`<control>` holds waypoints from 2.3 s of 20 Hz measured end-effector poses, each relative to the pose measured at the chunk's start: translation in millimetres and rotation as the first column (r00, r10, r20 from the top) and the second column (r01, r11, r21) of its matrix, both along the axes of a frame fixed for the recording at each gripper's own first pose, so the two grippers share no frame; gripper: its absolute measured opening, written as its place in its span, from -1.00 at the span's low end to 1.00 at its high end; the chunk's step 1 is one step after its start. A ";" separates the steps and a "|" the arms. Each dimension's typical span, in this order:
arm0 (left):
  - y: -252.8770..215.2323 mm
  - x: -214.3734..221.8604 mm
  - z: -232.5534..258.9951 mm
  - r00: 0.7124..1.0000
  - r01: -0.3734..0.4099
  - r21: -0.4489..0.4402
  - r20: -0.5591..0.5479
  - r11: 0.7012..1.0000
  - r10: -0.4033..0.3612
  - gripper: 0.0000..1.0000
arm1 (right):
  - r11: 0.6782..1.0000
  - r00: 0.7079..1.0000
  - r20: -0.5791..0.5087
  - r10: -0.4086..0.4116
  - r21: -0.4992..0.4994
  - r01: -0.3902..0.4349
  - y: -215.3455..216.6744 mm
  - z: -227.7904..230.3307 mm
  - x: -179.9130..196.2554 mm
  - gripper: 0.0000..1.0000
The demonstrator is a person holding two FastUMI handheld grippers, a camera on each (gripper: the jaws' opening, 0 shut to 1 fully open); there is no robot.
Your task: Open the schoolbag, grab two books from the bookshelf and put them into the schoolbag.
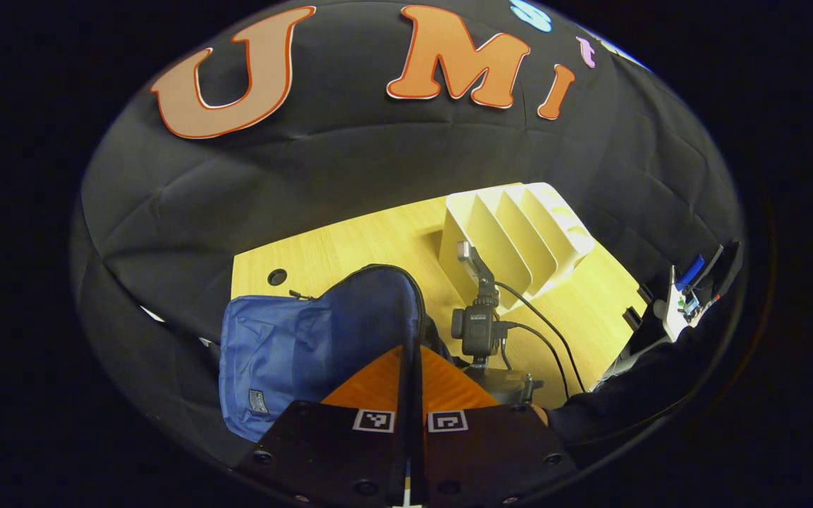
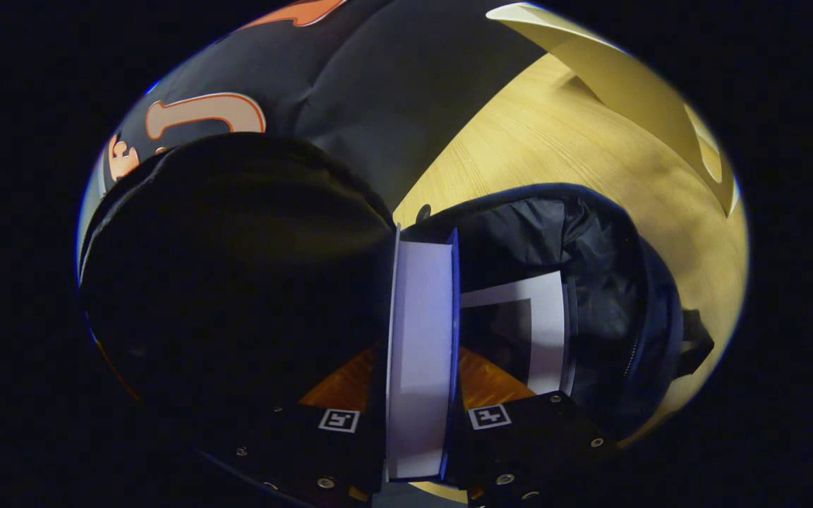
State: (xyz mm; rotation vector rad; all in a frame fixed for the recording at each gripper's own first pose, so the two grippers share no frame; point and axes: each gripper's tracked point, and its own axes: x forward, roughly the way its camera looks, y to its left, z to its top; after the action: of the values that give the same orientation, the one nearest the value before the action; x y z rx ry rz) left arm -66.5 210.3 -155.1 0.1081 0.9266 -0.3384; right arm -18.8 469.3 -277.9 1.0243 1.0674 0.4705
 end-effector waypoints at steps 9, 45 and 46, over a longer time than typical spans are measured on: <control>6.8 3.3 -12.8 0.997 -0.076 -0.049 0.001 0.996 0.076 -0.94 | 0.979 0.992 -0.079 0.095 -0.174 -0.107 -59.1 -1.8 -11.5 0.41; -203.2 57.9 70.2 0.822 -0.165 -0.103 0.535 0.981 0.195 0.92 | 0.618 0.613 0.789 0.043 -0.503 0.605 -470.5 239.9 81.7 0.91; -207.2 58.5 76.0 0.806 -0.169 -0.107 0.557 0.980 0.200 0.92 | 0.608 0.592 0.804 0.049 -0.494 0.622 -474.4 245.5 80.5 0.92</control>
State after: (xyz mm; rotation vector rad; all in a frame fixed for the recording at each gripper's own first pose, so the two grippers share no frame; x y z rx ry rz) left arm -8.0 3.2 -79.1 0.0624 0.3278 -0.1314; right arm 61.7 -5.0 -32.4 0.1556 0.1809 0.0739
